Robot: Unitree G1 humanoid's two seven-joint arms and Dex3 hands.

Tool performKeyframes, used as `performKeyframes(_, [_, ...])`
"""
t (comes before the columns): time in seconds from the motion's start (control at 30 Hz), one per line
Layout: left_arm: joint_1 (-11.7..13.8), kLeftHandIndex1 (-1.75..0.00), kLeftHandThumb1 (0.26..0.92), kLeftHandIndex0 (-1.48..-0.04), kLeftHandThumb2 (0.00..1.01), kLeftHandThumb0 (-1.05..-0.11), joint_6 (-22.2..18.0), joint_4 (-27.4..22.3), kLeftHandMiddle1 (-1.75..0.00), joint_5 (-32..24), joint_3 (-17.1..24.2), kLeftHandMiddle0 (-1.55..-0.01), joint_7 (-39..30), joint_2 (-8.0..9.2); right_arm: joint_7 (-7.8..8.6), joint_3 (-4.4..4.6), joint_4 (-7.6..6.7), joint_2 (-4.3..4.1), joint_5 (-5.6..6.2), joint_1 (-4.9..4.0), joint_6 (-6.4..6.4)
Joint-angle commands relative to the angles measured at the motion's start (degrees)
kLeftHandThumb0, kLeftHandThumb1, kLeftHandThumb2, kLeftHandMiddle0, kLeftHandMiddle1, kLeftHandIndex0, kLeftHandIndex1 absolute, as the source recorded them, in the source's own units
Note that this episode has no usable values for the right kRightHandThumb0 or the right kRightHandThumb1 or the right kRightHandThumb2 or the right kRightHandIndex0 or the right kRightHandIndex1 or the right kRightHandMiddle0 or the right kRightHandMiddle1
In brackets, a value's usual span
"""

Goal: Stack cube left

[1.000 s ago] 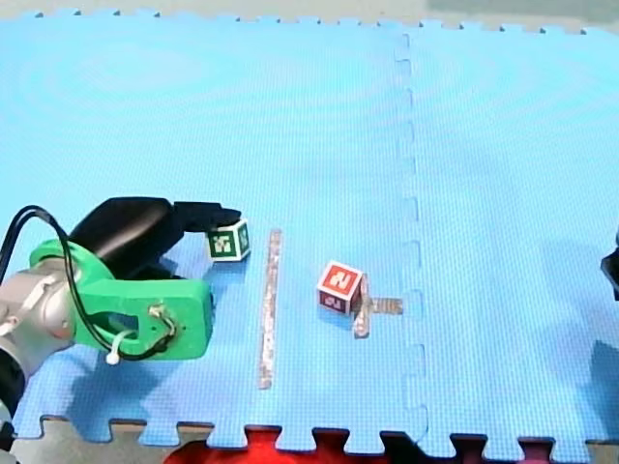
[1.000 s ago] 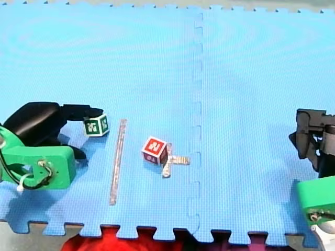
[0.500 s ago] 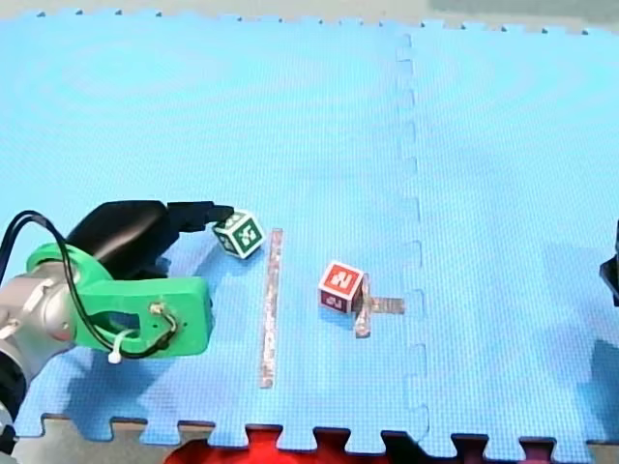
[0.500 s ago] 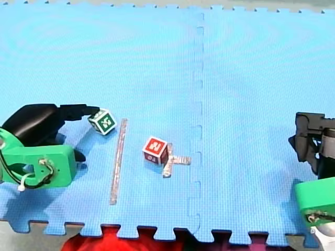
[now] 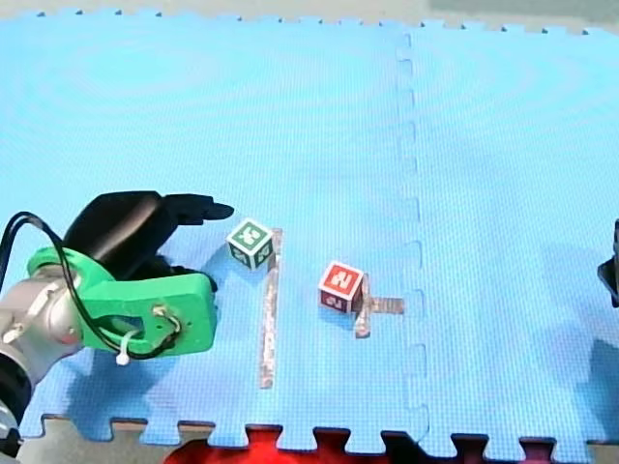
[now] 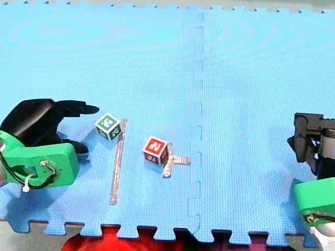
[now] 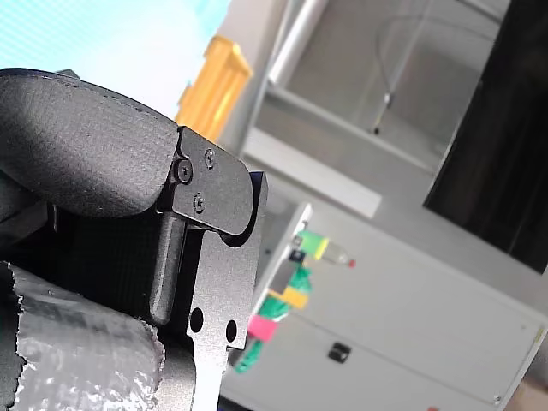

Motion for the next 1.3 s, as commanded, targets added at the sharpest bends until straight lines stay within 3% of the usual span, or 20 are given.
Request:
performKeyframes(0.0, [0.25, -0.01, 0.780, -0.85, 0.02, -0.770, -1.08, 0.62, -1.75, 0.51, -0.22, -0.88, 1.82, 0.15, -0.51, 0.00, 0.18, -0.16, -0.09, -0.11, -0.23])
performKeyframes(0.17, [0.00, -0.01, 0.793, -0.85, 0.01, -0.811, -1.63, 1.38, -1.75, 1.40, -0.62, -0.87, 3.80, 0.10, -0.76, 0.25, 0.53, -0.01, -0.25, -0.29, -0.19])
performKeyframes(0.4, [-0.02, -0.02, 0.797, -0.87, 0.01, -0.819, -1.60, 1.68, -1.75, 1.88, -0.87, -0.87, 4.68, 0.02, 1.22, 0.38, 1.20, 0.35, 1.19, -0.34, -0.91])
performKeyframes(0.63, [-0.07, -0.01, 0.800, -0.88, 0.01, -0.828, -1.05, 1.45, -1.75, 1.78, -0.97, -0.86, 4.37, -0.30, 1.51, 0.37, 0.95, 0.61, 1.31, -0.20, -0.94])
performKeyframes(0.83, [-1.06, 0.00, 0.802, -0.78, 0.01, -0.841, 0.71, 1.43, -1.75, 1.88, -1.62, -0.87, -0.06, -0.58, 0.59, 0.55, 1.15, 0.81, 0.53, -0.46, -0.22])
performKeyframes(1.0, [-3.04, 0.00, 0.847, -0.61, 0.02, -0.947, 5.75, 1.48, -1.75, 1.47, -2.07, -0.88, -8.58, -1.43, 0.52, 0.53, 1.83, 0.73, 0.59, -0.61, -0.65])
performKeyframes(1.27, [-6.13, 0.00, 0.872, -0.57, 0.01, -1.007, 9.94, 1.54, -1.75, 2.47, -3.48, -0.93, -10.40, -4.22, 0.39, 0.45, 2.50, 0.73, 0.78, -0.70, -1.59])
